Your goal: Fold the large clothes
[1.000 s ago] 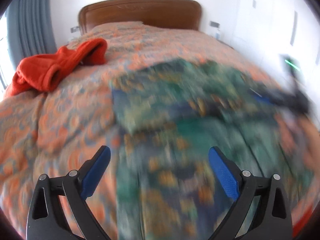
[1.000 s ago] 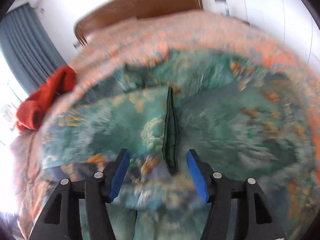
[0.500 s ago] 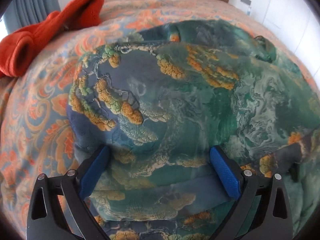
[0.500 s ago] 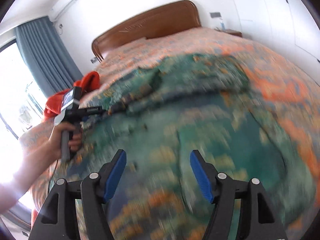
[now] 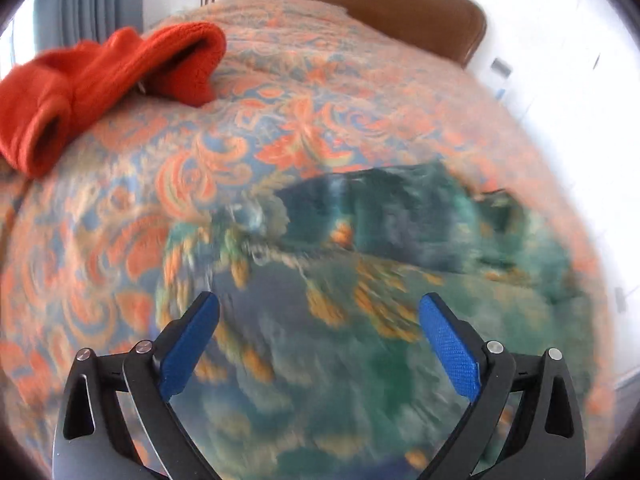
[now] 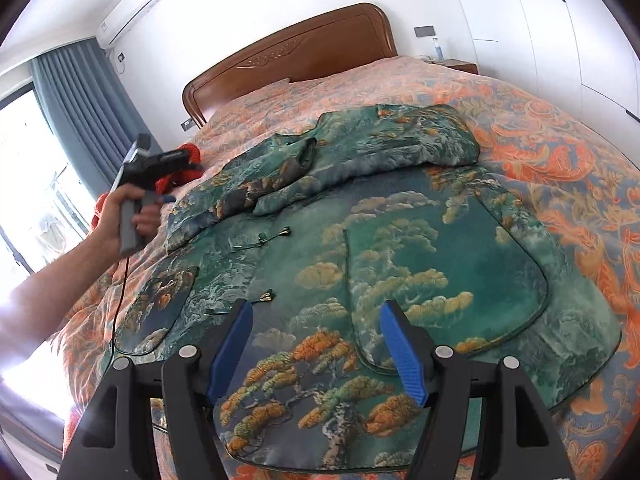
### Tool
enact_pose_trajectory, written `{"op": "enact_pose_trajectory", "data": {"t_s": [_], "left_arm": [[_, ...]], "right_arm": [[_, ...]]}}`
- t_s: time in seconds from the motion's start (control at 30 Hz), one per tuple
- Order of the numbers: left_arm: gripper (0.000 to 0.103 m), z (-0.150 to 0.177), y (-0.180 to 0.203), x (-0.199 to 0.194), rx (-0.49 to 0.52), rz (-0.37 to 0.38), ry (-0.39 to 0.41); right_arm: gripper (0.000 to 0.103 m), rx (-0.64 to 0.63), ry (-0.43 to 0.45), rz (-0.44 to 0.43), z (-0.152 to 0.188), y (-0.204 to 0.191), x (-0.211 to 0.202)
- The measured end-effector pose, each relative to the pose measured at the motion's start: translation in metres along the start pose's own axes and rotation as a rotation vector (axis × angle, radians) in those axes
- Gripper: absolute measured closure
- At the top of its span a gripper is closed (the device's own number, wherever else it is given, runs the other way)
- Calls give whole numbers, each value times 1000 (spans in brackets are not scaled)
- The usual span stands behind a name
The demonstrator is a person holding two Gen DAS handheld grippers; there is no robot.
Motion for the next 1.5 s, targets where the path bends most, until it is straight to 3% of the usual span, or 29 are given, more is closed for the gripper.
{"op": "enact_pose_trajectory", "data": {"t_s": [0.2,0.37,0.5,0.63,0.83,0.97,1.2,1.3,1.37,1.5], "left_arm": [[0,10,-27,62,-50,-87,-94],[0,17,-23,66,-15,-120,-97],[1,30,-6,34,38,-109,-59],[1,52,10,-16,46,-15,-18],[1,115,22,-91,118,68,-2],[1,147,-15,-126,109,39,5],[1,157,-129,-116,21,-197,-3],[0,167,-159,-91,-16,-150,-62],[0,174,-162,-88,-16,-128,-39],[0,180,-149,-86,54,-185,-1]], "right_arm": [[35,29,-55,-2,14,-2,15],[35,30,-69,10,26,-1,17],[35,27,-58,12,28,-1,13],[35,27,-36,14,26,-1,4],[35,0,4,40,31,-2,-18],[35,-7,28,83,41,-1,-34],[35,-1,8,103,62,-11,-48],[35,-17,-5,94,67,-24,-50],[35,-34,-7,90,69,-34,-51],[35,-55,-13,74,72,-50,-54]]}}
Point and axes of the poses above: each gripper's, at about its wrist camera, not at the fingertips, and x roughly the way its jaws point, y to its right, z to its underside, the point moved 3 cm from there along x, roughly the way its jaws point, and after that the axes turned 15 degrees about z, right-handed, at the moved point
